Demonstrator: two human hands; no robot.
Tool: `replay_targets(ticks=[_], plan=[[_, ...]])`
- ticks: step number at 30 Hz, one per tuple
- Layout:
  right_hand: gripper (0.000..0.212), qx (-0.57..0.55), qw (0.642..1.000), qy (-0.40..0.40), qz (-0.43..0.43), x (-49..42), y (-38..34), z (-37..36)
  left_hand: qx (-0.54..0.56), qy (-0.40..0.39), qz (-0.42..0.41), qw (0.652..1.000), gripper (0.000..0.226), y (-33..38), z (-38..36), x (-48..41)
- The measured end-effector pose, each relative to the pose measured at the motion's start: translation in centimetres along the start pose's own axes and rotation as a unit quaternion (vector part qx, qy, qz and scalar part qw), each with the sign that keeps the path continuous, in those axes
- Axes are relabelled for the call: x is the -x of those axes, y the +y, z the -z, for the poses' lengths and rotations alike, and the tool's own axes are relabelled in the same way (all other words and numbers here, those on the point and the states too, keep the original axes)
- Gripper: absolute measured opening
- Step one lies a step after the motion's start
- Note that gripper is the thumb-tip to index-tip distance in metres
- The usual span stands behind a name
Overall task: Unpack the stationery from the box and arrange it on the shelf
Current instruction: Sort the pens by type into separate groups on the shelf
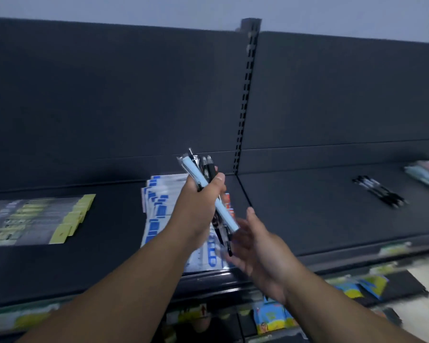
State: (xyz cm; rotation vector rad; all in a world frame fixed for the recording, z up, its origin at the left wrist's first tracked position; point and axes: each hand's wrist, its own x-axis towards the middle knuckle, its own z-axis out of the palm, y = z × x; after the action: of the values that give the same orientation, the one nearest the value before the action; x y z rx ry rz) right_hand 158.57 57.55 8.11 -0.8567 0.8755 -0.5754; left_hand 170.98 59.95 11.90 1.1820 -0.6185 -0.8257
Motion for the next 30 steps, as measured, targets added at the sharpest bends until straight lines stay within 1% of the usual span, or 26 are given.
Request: replay_targets(ticks=[2, 3, 5, 7, 10, 13, 15, 17, 21, 25, 27, 30], plan=[[0.061, -0.082, 0.996, -0.018, -0.043, 1.2, -0.1, 2.5, -0.006, -0.025, -0.006, 1.000, 0.008, -1.1, -2.5, 1.4], [0.070, -0.094, 0.994, -0.026, -0.050, 1.8, -0.1, 3.8, -0.006, -0.036, -0.009, 0.999, 0.007, -1.6, -3.9, 2.2], [0.079, -0.059, 0.997, -0.029, -0.050, 3.4, -0.2, 6.7, -0.002, -0.059, -0.003, 0.998, 0.007, -2.7, -7.0, 3.8], [0.076, -0.026, 0.998, -0.025, -0.042, 5.6, -0.3, 9.9, -0.001, -0.082, 0.014, 0.997, 0.008, -4.0, -10.5, 5.6], [0.069, -0.026, 0.999, -0.006, -0.020, 9.5, -0.9, 15.8, -0.015, -0.119, 0.048, 0.992, 0.010, -6.1, -16.2, 8.6], [0.059, 0.004, 0.999, 0.054, -0.001, 13.5, -1.2, 21.9, -0.030, -0.161, 0.100, 0.981, 0.017, -8.6, -22.2, 12.1], [0.051, 0.001, 0.996, 0.090, 0.019, 16.1, -1.5, 25.9, -0.061, -0.189, 0.102, 0.975, 0.017, -10.3, -26.4, 14.5], [0.048, -0.010, 0.992, 0.116, 0.044, 18.5, -1.9, 29.8, -0.087, -0.216, 0.095, 0.968, 0.018, -12.0, -30.3, 16.8], [0.048, -0.055, 0.983, 0.150, 0.090, 22.2, -2.9, 37.3, -0.112, -0.289, 0.081, 0.947, 0.017, -15.0, -37.7, 21.2], [0.053, -0.118, 0.976, 0.165, 0.086, 24.4, -4.1, 43.1, -0.122, -0.274, 0.087, 0.950, 0.017, -16.8, -43.7, 23.2], [0.057, -0.093, 0.976, 0.181, 0.073, 24.6, -4.6, 45.7, -0.113, -0.280, 0.101, 0.948, 0.017, -17.4, -46.1, 23.1], [0.062, 0.009, 0.966, 0.243, 0.089, 23.5, -5.9, 50.1, -0.093, -0.298, 0.133, 0.941, 0.015, -17.8, -49.1, 21.8]])
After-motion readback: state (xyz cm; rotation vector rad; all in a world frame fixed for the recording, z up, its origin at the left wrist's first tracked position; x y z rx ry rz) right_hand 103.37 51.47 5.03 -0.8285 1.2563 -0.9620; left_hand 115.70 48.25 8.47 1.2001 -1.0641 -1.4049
